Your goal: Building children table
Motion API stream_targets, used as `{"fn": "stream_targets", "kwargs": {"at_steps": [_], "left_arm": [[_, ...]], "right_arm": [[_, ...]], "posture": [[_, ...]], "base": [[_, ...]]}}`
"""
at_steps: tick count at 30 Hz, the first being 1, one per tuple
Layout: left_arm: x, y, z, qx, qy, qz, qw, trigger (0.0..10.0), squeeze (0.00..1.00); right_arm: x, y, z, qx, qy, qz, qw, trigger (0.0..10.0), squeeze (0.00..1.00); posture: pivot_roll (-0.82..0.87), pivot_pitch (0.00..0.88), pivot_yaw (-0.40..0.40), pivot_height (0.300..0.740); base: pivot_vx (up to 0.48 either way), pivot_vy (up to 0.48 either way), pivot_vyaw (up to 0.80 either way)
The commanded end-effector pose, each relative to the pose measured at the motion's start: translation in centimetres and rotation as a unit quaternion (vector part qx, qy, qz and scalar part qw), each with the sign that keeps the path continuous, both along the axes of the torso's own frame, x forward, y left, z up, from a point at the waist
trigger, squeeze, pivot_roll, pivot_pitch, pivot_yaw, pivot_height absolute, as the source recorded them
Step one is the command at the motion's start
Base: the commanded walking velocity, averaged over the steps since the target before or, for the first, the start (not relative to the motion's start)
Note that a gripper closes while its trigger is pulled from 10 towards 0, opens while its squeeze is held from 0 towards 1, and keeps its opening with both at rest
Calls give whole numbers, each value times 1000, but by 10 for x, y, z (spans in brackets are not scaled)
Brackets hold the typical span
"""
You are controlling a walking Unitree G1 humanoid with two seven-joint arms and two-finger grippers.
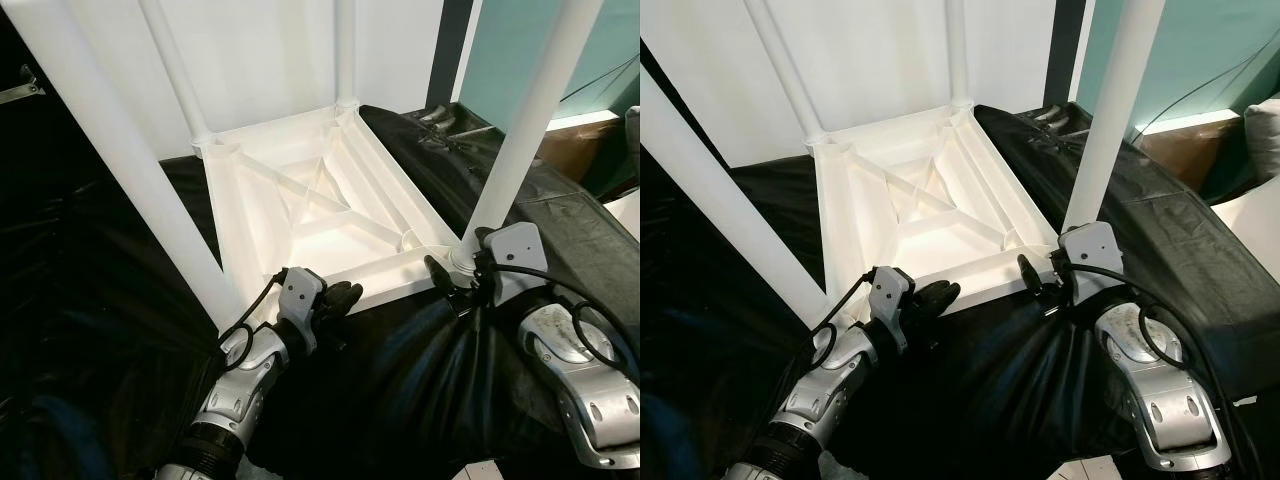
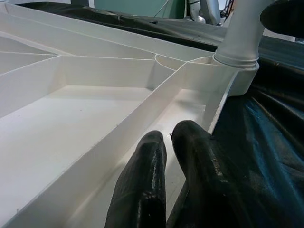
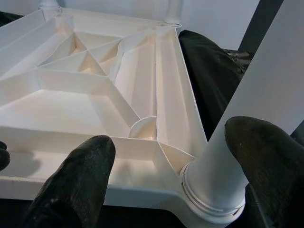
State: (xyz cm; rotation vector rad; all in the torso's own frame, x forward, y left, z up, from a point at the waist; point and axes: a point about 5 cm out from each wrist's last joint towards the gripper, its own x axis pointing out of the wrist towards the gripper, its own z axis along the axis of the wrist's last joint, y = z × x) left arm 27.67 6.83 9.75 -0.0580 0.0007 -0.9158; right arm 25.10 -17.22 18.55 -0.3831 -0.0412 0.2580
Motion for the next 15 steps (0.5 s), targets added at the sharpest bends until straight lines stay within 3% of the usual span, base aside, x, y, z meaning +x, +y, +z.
{"fn": "stream_targets", "kwargs": {"at_steps": [1, 7, 15], "left_arm": [[-7, 5, -19, 25, 38, 1, 999, 10000, 0], [-8, 6, -21, 29, 40, -5, 999, 10000, 0], [-7, 5, -21, 30, 41, -9, 999, 10000, 0]], "right_arm": [[-1, -2, 12, 5, -34, -23, 999, 10000, 0], [-8, 12, 0, 19, -18, -35, 999, 10000, 0], [-14, 13, -5, 10, -13, -74, 997, 10000, 0]], "posture": [[-127, 48, 43, 740], [-142, 56, 51, 740], [-159, 58, 56, 740]], "base": [[0, 0, 0], [0, 0, 0], [0, 0, 0]]}}
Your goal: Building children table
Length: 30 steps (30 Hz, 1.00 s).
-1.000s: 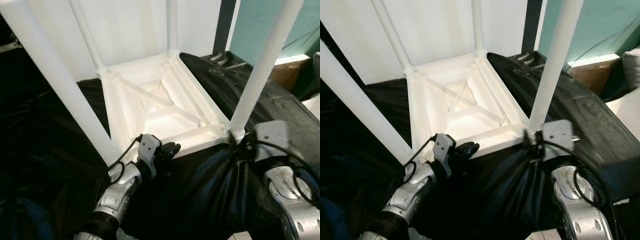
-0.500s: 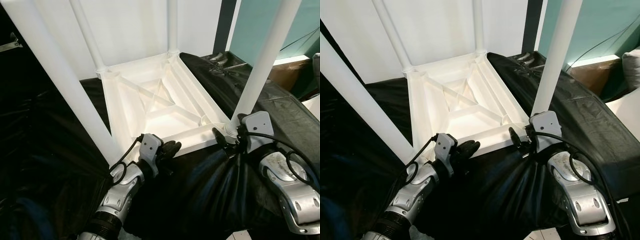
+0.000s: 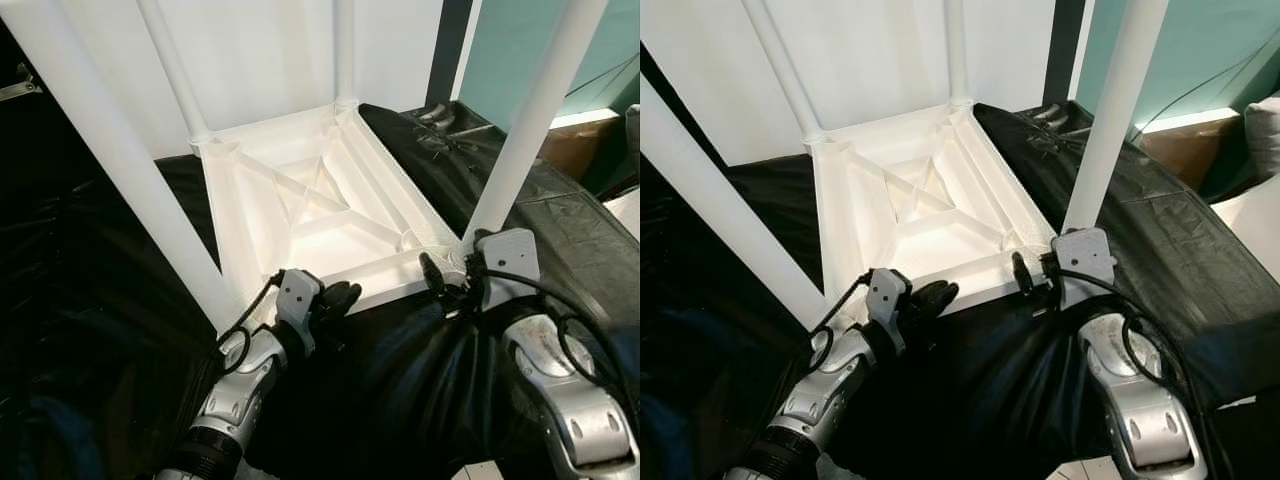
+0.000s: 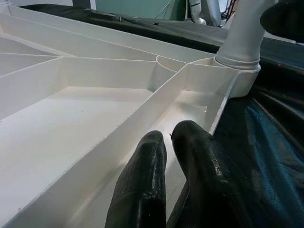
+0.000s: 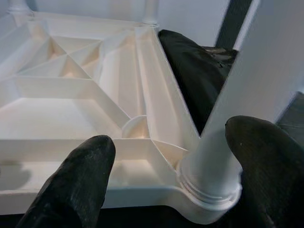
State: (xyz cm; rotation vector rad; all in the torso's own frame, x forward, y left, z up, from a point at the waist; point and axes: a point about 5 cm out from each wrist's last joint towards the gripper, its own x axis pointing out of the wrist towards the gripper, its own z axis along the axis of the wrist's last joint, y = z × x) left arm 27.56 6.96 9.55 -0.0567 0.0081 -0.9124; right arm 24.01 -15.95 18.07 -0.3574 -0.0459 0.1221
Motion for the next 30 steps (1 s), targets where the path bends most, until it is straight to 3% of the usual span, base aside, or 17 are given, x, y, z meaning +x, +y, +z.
{"fn": "stream_targets", "kwargs": {"at_steps": [1, 17, 22, 24, 30], "left_arm": [[-6, 3, -19, 28, 38, -11, 999, 10000, 0], [-3, -2, -19, 27, 38, -16, 999, 10000, 0], [-4, -5, -20, 28, 38, -21, 999, 10000, 0], [-4, -10, -16, 32, 25, -35, 999, 10000, 0], [0, -9, -11, 24, 17, -17, 999, 10000, 0]], "right_arm": [[-3, 0, 0, -5, 1, -8, 1000, 10000, 0], [-11, -22, 19, -54, -57, -121, 990, 10000, 0], [-1, -27, 22, -74, -61, -103, 990, 10000, 0], [10, -22, 20, -80, -48, -54, 994, 10000, 0], [23, -16, 18, -57, -31, -11, 998, 10000, 0]], "posture": [[-159, 58, 56, 740], [-186, 44, 44, 740], [-195, 43, 52, 740], [-186, 43, 48, 740], [-155, 45, 32, 740]], "base": [[0, 0, 0], [0, 0, 0], [0, 0, 0], [0, 0, 0], [0, 0, 0]]}}
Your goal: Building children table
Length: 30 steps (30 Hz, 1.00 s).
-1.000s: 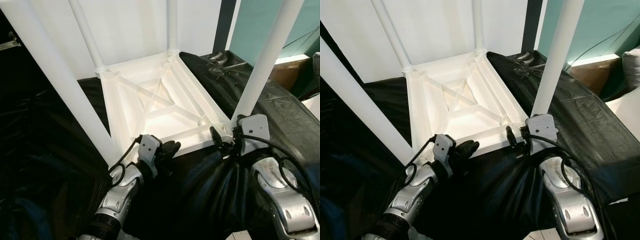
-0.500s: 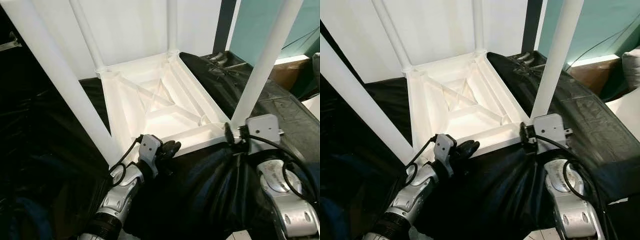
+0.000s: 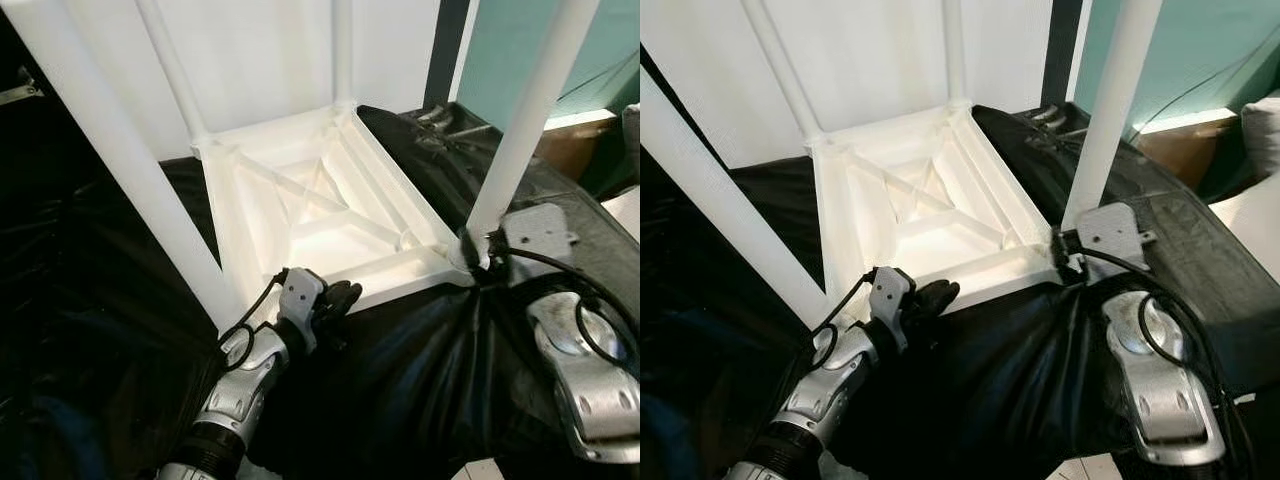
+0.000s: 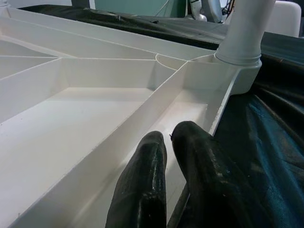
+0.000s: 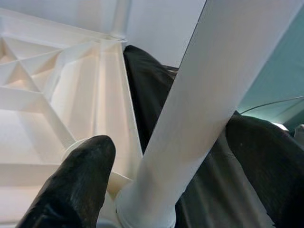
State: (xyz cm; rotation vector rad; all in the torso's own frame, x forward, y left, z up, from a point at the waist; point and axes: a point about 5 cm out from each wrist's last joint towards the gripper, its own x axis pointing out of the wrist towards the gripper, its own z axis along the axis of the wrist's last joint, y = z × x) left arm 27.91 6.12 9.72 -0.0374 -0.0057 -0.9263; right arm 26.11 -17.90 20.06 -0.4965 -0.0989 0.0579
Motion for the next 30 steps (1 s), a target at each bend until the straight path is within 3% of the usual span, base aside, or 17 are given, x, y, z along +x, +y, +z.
{"fn": "stream_targets", "kwargs": {"at_steps": [1, 3, 8, 18, 19, 20, 21, 24, 26, 27, 28, 30], "left_arm": [[-5, 1, -13, 19, 27, -8, 999, 10000, 0], [-5, 1, -13, 19, 27, -8, 999, 10000, 0], [-11, 3, -18, 22, 31, -2, 999, 10000, 0], [-9, 4, -15, 20, 25, -2, 999, 10000, 0], [-10, 4, -14, 18, 24, -5, 1000, 10000, 71], [-10, 4, -14, 18, 24, -5, 1000, 10000, 71], [-12, 4, -13, 9, 24, -13, 1000, 10000, 1000], [-14, 3, -11, -2, 23, -19, 1000, 10000, 1000], [-18, 3, -1, -35, 18, -33, 999, 10000, 984], [-19, 4, 6, -58, 20, -39, 997, 10000, 0], [-19, 5, 13, -82, 25, -44, 995, 10000, 0], [-19, 5, 13, -82, 25, -44, 995, 10000, 0]], "right_arm": [[4, 3, -1, 11, 7, 18, 1000, 10000, 0], [4, 3, -1, 11, 7, 18, 1000, 10000, 0], [22, -9, 2, 2, 1, 15, 1000, 10000, 0], [43, -14, 8, -7, -10, 14, 1000, 10000, 0], [44, -14, 6, -3, -5, 12, 1000, 10000, 0], [44, -14, 6, -3, -5, 12, 1000, 10000, 0], [45, -13, 3, 4, 1, 12, 1000, 10000, 0], [46, -11, 1, 10, 5, 12, 1000, 10000, 0], [46, -6, -5, 24, 15, 16, 999, 10000, 0], [46, -4, -7, 27, 17, 17, 999, 10000, 0], [46, -3, -9, 29, 19, 19, 999, 10000, 0], [46, -3, -9, 29, 19, 19, 999, 10000, 0]], "posture": [[-148, 45, 28, 740], [-148, 45, 28, 740], [-130, 45, 24, 740], [-121, 51, 33, 740], [-120, 52, 34, 740], [-120, 52, 34, 740], [-118, 54, 35, 740], [-117, 55, 37, 740], [-115, 56, 39, 740], [-115, 57, 40, 740], [-115, 57, 41, 740], [-115, 57, 41, 740]], "base": [[0, 0, 0], [0, 0, 0], [0, 0, 0], [0, 0, 0], [0, 0, 0], [0, 0, 0], [0, 0, 0], [0, 0, 0], [0, 0, 0], [0, 0, 0], [0, 0, 0], [0, 0, 0]]}}
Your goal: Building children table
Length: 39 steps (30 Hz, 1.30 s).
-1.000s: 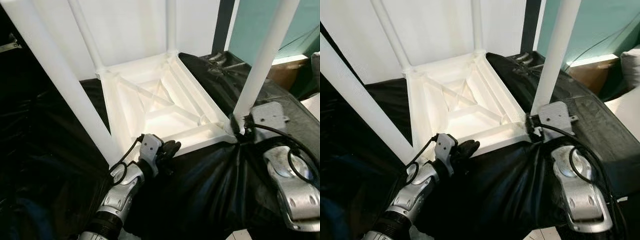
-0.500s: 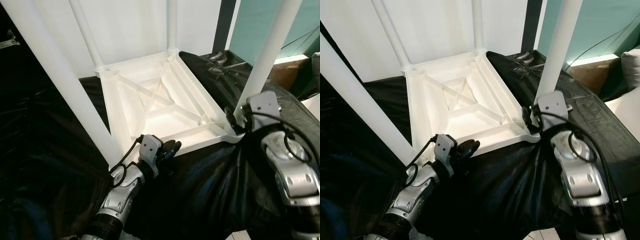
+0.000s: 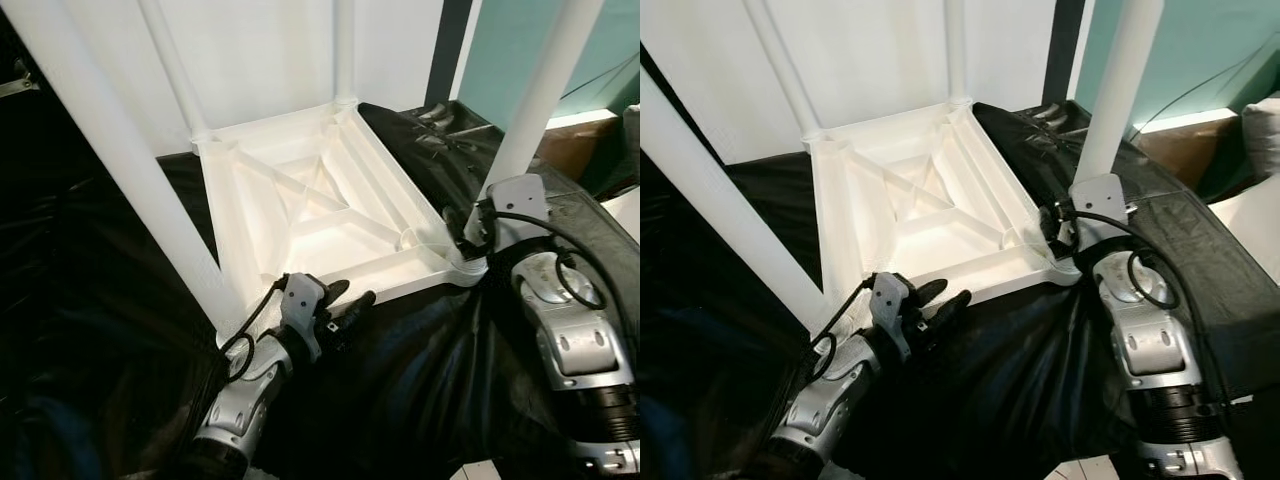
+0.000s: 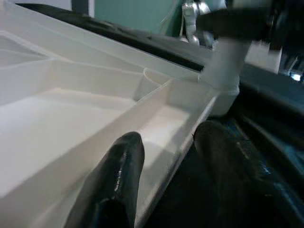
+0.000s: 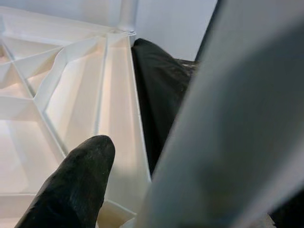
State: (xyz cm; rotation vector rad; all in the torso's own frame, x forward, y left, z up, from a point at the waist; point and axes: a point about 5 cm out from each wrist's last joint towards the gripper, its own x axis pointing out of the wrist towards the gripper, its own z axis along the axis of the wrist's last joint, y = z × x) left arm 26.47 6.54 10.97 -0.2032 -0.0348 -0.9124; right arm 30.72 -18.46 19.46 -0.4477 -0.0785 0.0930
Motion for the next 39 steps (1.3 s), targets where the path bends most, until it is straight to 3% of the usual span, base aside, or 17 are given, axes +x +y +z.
{"fn": "stream_targets", "kwargs": {"at_steps": [1, 3, 6, 7, 10, 11, 12, 14, 17, 18, 19, 30, 32, 34, 35, 37, 39], "left_arm": [[-5, 4, 10, -39, 3, -59, 998, 10000, 0], [-7, 10, 28, -95, 8, -89, 991, 10000, 0], [-11, 14, 36, -117, 14, -116, 986, 10000, 0], [-14, 16, 36, -120, 19, -125, 985, 10000, 0], [-17, 18, 34, -120, 25, -130, 984, 10000, 0], [-17, 20, 32, -119, 29, -118, 985, 10000, 0], [-17, 20, 32, -119, 29, -118, 985, 10000, 0], [-13, 24, 25, -118, 40, -73, 990, 10000, 0], [-9, 27, 21, -117, 46, -39, 991, 10000, 0], [-7, 29, 20, -116, 49, -16, 992, 10000, 0], [-5, 29, 19, -111, 49, -3, 993, 10000, 0], [4, 32, 12, -11, 33, 22, 999, 10000, 0], [1, 31, 12, -4, 33, -10, 999, 10000, 0], [-10, 31, 11, 35, 21, -100, 994, 10000, 0], [-10, 31, 11, 35, 21, -100, 994, 10000, 0], [-19, 33, 6, 73, 30, -185, 979, 10000, 0], [-19, 33, 6, 73, 30, -185, 979, 10000, 0]], "right_arm": [[0, 4, -4, 9, 5, 4, 1000, 10000, 0], [2, 8, -8, 17, 10, 5, 1000, 10000, 0], [4, 12, -11, 22, 16, 7, 1000, 10000, 0], [5, 15, -15, 25, 23, 9, 999, 8314, 0], [6, 19, -19, 26, 32, 14, 999, 7843, 0], [6, 21, -21, 27, 37, 17, 999, 6824, 0], [6, 21, -21, 27, 37, 17, 999, 6824, 0], [6, 26, -27, 29, 48, 25, 998, 4941, 0], [6, 29, -30, 32, 51, 28, 998, 4196, 0], [6, 31, -31, 35, 53, 30, 998, 3098, 0], [7, 32, -31, 37, 54, 32, 997, 0, 0], [11, 36, -31, 35, 56, 54, 996, 0, 0], [11, 35, -31, 34, 55, 55, 996, 0, 0], [12, 35, -29, 33, 54, 57, 996, 0, 0], [12, 35, -29, 33, 54, 57, 996, 0, 0], [13, 38, -28, 32, 54, 64, 996, 0, 0], [13, 38, -28, 32, 54, 64, 996, 0, 0]], "posture": [[-115, 57, 43, 740], [-111, 55, 45, 740], [-108, 54, 46, 740], [-106, 53, 48, 740], [-106, 53, 48, 740], [-98, 52, 50, 740], [-98, 52, 50, 740], [-91, 53, 53, 740], [-89, 52, 54, 740], [-85, 52, 56, 740], [-80, 50, 59, 740], [-81, 43, 57, 740], [-85, 41, 55, 740], [-90, 40, 52, 740], [-90, 40, 52, 740], [-94, 40, 51, 740], [-94, 40, 51, 740]], "base": [[0, 0, 0], [0, 0, 0], [0, 0, 0], [0, 0, 0], [0, 0, 0], [0, 0, 0], [0, 0, 0], [0, 0, 0], [0, 0, 0], [0, 0, 0], [0, 0, 0], [0, 0, 0], [0, 0, 0], [0, 0, 0], [0, 0, 0], [0, 0, 0], [0, 0, 0]]}}
